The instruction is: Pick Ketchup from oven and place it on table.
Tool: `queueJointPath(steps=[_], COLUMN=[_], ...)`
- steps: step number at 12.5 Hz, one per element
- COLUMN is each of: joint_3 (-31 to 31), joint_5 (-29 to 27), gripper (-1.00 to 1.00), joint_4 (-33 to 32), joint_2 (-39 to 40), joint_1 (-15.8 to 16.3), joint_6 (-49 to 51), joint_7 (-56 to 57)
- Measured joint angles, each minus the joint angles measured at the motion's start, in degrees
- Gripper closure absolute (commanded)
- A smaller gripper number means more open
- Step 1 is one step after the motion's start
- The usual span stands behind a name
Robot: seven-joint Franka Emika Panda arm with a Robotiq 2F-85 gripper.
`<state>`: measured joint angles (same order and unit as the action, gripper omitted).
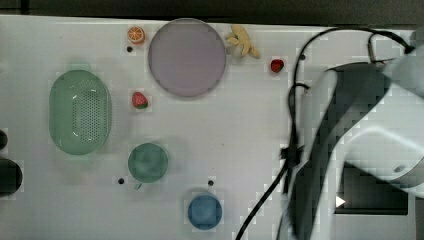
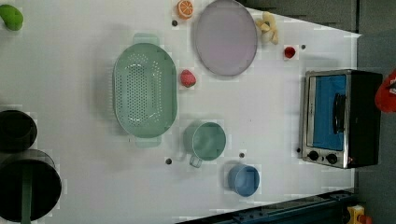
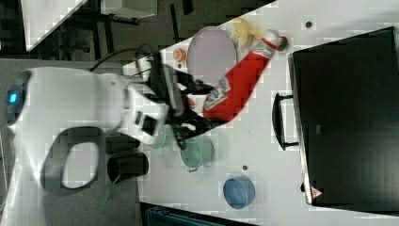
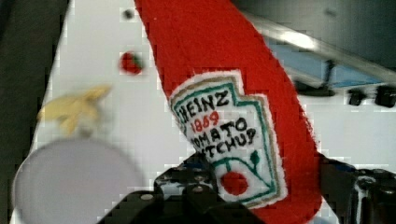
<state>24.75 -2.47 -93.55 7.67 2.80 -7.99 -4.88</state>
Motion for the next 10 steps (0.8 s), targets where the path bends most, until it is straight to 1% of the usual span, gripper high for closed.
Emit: queueJointPath(steps=[1,2,3,4,5,6,8,9,10], joint_3=[-4.9,-9.9,-13.4,-13.4,-14.3,-14.6,-13.8,-13.5,-13.4], joint_5=[0.1,0.0,-2.5,-2.7,0.3,0.6,1.2,2.1,1.5], gripper=[-0.24,-0.24,-0.24,-0.24,-0.24,-0.24,-0.24,-0.24,-0.24], joint_4=[1.7,3.4,3.1,-1.2,-4.6,-7.7,-15.1,-17.6,-22.0], joint_2=[-0.9,-1.1,-0.6,-1.3,-0.7,-0.8,-1.1,-1.3,-2.0], joint_1=[0.4,2.8,6.0,8.9,9.2,9.0,6.2,5.5,4.8], joint_6=[0.0,1.1,1.0,-2.0,-2.2,-2.8,-10.5,-14.5,-19.5], joint_7=[0.0,-0.1,0.1,0.0,0.0,0.0,-0.6,-0.6,-0.6])
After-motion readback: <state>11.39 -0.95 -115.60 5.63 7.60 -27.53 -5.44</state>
